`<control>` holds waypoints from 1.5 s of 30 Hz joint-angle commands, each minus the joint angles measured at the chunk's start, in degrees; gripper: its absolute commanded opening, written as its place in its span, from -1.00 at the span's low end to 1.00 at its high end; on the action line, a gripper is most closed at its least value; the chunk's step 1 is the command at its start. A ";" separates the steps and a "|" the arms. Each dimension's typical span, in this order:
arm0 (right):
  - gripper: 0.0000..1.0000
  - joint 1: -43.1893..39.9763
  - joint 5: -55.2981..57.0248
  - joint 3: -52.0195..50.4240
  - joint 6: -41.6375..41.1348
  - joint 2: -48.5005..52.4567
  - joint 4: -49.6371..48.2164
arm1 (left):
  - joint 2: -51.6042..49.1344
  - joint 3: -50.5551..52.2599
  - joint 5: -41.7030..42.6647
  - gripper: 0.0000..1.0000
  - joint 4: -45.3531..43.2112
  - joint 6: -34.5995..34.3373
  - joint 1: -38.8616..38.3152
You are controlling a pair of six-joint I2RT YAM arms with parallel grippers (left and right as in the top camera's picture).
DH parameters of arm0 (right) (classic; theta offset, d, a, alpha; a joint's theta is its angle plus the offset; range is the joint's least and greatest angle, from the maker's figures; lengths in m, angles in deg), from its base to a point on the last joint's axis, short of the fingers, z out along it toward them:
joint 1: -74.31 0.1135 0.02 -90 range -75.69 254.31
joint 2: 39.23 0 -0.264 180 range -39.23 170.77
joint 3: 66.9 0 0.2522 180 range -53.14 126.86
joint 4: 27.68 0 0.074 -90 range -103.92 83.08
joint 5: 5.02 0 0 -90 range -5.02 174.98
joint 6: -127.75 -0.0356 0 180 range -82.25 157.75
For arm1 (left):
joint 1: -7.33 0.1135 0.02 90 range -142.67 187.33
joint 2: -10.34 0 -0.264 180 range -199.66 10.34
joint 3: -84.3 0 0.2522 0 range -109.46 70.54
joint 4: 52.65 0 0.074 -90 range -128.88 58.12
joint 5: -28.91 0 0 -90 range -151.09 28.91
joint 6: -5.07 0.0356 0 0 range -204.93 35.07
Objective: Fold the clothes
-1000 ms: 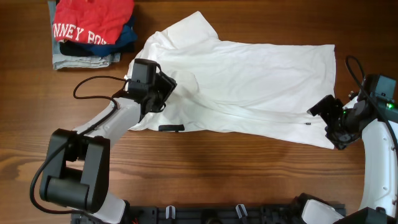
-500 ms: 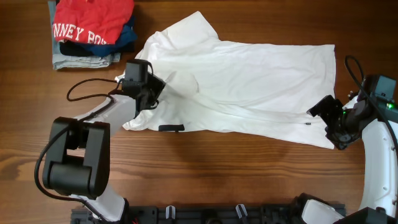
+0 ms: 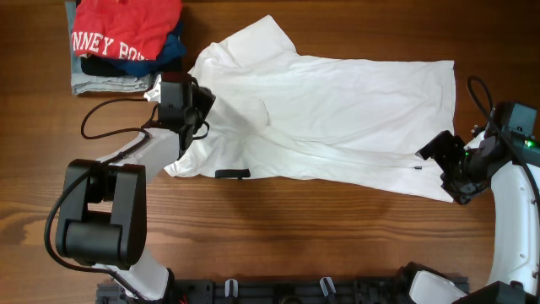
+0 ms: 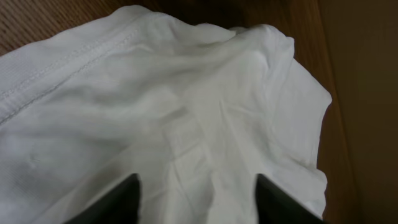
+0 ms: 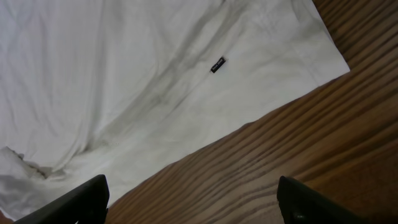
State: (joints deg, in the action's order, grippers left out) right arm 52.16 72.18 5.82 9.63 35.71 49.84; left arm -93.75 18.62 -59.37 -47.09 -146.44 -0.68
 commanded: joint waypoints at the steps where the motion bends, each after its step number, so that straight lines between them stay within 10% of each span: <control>1: 0.75 0.24 1.20 -0.55 1.16 -0.13 0.20 | -0.48 0.09 0.48 0.99 0.20 8.85 0.33; 7: 0.75 0.24 1.16 -0.55 2.25 -0.13 0.83 | 15.56 0.04 4.87 0.88 17.73 11.52 0.94; 12: 0.11 0.24 -1.77 -1.79 4.15 -0.15 8.61 | 30.40 0.07 5.33 -0.57 40.89 14.80 -3.48; 19: -0.03 0.24 -10.95 -18.78 3.23 -0.13 -8.57 | 15.69 0.26 9.46 -0.91 42.66 14.64 -10.62; 35: -0.47 0.22 -0.90 -21.68 -9.66 14.10 -23.52 | 1.18 0.26 -1.14 -0.92 42.29 14.82 2.12; 45: -0.71 0.02 6.45 -12.33 -11.45 14.10 -14.86 | 1.88 0.24 -5.66 -0.92 47.65 14.82 7.65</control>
State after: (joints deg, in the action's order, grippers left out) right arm 52.11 75.07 -10.73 -1.34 48.97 32.21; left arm -89.58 16.74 -57.60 -2.15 -132.30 5.57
